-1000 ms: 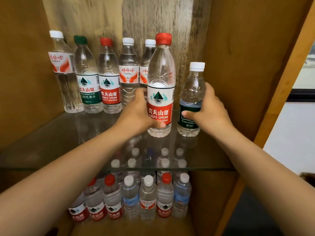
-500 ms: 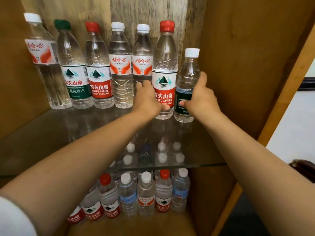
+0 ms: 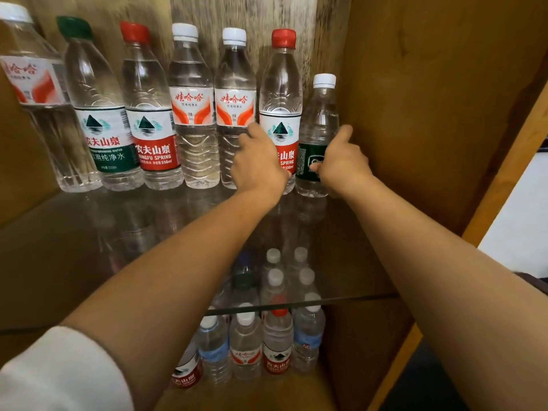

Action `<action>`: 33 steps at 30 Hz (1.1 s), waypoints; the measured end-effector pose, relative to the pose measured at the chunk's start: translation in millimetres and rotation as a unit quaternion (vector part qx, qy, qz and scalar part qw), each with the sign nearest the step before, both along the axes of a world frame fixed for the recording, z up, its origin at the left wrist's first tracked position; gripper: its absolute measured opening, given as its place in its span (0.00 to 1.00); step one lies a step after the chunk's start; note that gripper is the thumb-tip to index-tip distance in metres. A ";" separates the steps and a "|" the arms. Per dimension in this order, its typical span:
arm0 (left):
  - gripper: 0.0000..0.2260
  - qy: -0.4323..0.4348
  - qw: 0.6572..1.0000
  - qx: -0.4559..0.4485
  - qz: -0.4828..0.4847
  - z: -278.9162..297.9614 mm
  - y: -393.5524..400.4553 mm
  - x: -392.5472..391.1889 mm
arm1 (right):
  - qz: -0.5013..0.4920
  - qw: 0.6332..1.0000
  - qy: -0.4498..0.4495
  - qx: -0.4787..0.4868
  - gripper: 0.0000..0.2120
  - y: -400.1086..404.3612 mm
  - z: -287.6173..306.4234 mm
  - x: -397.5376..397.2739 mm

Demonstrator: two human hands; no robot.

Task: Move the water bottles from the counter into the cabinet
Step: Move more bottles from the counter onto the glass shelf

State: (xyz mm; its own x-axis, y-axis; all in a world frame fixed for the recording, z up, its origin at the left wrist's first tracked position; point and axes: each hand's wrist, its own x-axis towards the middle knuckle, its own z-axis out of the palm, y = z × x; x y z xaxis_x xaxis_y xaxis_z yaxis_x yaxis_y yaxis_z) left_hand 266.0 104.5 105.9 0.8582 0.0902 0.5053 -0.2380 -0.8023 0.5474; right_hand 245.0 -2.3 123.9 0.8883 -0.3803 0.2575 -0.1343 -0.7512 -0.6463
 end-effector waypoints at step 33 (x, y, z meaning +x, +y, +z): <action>0.58 -0.017 0.989 0.141 0.040 4.5 -16.4 41.2 | -0.023 0.998 -0.021 -0.045 0.34 -3.5 -17.7 50.1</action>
